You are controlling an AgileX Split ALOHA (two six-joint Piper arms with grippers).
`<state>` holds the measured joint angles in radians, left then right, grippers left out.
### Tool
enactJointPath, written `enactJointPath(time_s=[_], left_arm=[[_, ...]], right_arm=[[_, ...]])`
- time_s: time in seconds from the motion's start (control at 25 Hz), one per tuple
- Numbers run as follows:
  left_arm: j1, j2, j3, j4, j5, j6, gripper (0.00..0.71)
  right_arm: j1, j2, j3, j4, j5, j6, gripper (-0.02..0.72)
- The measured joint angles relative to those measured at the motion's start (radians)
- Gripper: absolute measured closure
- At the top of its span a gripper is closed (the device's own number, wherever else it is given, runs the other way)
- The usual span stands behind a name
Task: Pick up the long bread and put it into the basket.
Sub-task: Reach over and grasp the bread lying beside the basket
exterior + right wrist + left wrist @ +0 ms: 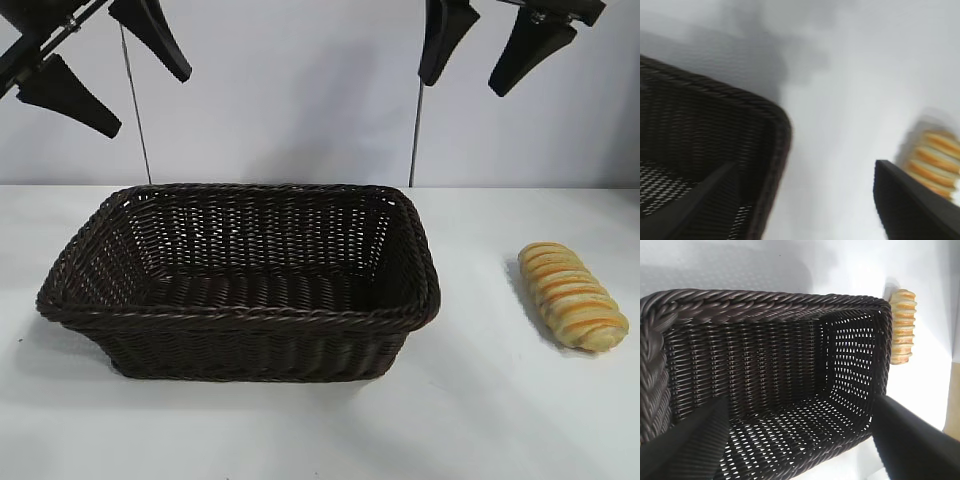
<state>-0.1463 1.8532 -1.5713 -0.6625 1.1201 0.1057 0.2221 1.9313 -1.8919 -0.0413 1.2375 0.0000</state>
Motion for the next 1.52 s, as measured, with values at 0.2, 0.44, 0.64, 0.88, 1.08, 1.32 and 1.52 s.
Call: enactJointPath(time_s=[0.2,0.44,0.64,0.88,1.08,1.32,1.52], left_arm=[[0.0,0.0,0.0,0.0,-0.002,0.0,0.139],[0.0,0.0,0.0,0.0,-0.014,0.0,0.139],[0.0,0.0,0.0,0.0,-0.016,0.0,0.139],[0.0,0.0,0.0,0.0,-0.017,0.0,0.139],[0.0,0.0,0.0,0.0,-0.017,0.0,0.139],[0.0,0.0,0.0,0.0,-0.018,0.0,0.139],[0.0,0.0,0.0,0.0,-0.018,0.0,0.139]], right_arm=[[-0.033,0.0,0.0,-0.012,0.0,0.013,0.164],[-0.142,0.0,0.0,-0.012,0.0,0.033,0.164],[-0.166,0.0,0.0,0.0,0.0,0.033,0.164],[-0.166,0.0,0.001,0.017,0.0,0.033,0.164],[-0.166,-0.002,0.099,0.025,-0.002,0.033,0.164],[-0.166,-0.002,0.292,0.025,-0.007,0.033,0.164],[-0.166,-0.003,0.43,0.025,-0.094,0.033,0.164]])
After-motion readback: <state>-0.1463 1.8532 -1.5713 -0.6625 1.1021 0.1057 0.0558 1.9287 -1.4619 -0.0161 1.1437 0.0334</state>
